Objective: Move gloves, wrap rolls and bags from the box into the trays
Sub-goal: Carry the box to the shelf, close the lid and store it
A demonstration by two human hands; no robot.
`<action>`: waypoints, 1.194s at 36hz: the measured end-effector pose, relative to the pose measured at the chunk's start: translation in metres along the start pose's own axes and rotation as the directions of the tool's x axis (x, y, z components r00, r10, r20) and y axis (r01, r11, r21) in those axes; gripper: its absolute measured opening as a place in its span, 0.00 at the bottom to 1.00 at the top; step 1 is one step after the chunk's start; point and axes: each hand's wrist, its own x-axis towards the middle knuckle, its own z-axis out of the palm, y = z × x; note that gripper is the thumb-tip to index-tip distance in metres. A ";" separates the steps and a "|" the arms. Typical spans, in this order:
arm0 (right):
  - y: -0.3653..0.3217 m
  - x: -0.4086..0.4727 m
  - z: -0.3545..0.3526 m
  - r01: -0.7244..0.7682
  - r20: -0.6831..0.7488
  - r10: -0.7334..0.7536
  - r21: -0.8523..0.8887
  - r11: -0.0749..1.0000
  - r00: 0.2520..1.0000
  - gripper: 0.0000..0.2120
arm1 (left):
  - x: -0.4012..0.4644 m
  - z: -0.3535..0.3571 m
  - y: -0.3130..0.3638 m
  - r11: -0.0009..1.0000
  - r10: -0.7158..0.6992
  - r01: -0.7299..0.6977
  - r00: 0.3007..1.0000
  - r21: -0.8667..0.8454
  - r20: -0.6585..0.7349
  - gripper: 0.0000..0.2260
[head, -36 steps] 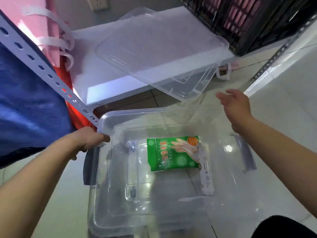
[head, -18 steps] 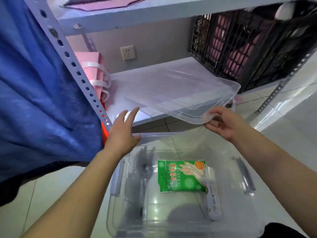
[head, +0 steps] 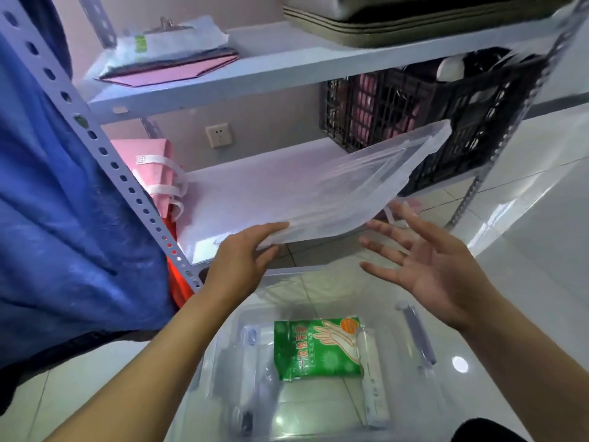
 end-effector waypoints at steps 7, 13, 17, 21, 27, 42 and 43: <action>0.031 -0.002 -0.046 -0.116 -0.357 0.113 0.013 0.993 0.927 0.21 | -0.001 -0.009 0.052 0.927 -0.124 0.105 0.992 -0.359 -0.029 0.13; 0.038 -0.004 -0.072 -0.130 -0.421 0.141 0.054 0.990 0.896 0.47 | -0.007 0.007 0.093 0.605 -0.262 0.254 0.958 -0.755 0.112 0.11; 0.048 -0.005 -0.089 -0.112 -0.533 0.105 0.018 0.994 0.840 0.15 | -0.012 0.017 0.110 0.404 -0.363 0.405 0.894 -0.820 0.263 0.13; 0.057 -0.011 -0.121 -0.045 -0.671 0.003 -0.045 0.998 0.742 0.34 | -0.010 0.017 0.112 0.254 -0.418 0.445 0.851 -0.859 0.318 0.13; 0.038 -0.018 -0.144 0.007 -0.433 0.092 0.221 0.975 0.897 0.28 | -0.009 0.011 0.104 0.096 -0.398 0.492 0.816 -0.866 0.419 0.12; 0.060 -0.044 -0.199 -0.346 -0.363 0.327 0.012 0.938 0.873 0.21 | -0.017 -0.090 0.015 0.031 -0.153 0.616 0.781 -0.787 0.606 0.34; 0.062 -0.044 -0.201 -0.379 -0.376 0.339 -0.034 0.925 0.862 0.20 | -0.021 -0.089 0.008 0.104 -0.252 0.648 0.751 -0.754 0.610 0.37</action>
